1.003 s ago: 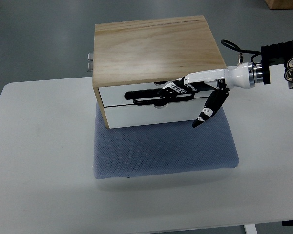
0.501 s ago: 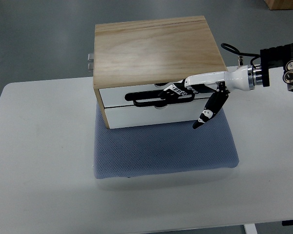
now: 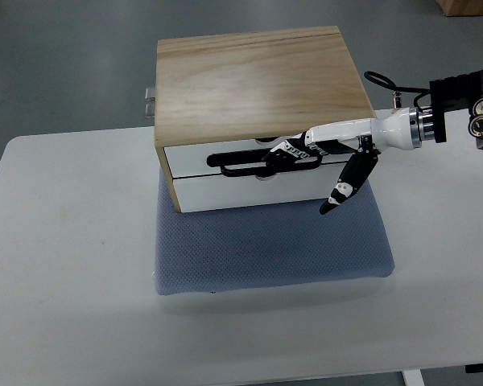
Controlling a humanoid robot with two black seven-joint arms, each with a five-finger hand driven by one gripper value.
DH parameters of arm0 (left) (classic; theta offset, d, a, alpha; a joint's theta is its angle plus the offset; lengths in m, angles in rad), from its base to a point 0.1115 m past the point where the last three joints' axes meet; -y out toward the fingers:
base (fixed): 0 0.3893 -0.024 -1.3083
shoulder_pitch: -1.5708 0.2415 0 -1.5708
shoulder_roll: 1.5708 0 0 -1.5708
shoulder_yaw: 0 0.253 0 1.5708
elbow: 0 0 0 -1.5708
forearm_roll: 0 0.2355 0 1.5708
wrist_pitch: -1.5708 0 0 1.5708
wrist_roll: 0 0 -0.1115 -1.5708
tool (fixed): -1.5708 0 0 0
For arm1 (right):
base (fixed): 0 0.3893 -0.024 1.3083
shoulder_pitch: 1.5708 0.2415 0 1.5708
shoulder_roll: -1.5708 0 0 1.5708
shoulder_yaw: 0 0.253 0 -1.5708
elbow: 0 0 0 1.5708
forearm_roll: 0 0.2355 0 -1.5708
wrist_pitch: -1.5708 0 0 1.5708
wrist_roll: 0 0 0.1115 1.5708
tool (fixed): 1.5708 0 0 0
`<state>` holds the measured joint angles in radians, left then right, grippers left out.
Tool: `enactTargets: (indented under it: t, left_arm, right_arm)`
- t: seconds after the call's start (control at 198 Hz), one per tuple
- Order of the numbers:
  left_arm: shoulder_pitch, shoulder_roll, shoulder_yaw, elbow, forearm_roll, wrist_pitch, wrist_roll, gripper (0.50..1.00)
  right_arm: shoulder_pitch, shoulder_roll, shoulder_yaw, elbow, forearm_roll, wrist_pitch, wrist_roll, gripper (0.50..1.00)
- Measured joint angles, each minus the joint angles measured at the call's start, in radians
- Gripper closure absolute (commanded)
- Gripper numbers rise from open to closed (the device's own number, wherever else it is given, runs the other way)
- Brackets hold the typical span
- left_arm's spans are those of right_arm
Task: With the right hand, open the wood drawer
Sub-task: 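Pull the upper drawer toward the robot with the right hand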
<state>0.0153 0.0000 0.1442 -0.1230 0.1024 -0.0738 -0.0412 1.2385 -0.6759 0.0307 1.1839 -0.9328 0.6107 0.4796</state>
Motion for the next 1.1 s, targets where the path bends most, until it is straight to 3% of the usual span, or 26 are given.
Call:
enactTargets:
  t: [1.099]
  left_arm:
    - [0.000, 0.000, 0.000, 0.000, 0.000, 0.000, 0.000, 0.500]
  right_arm:
    - [0.122, -0.100, -0.168, 0.192, 0.080, 0.000, 0.005, 0.556]
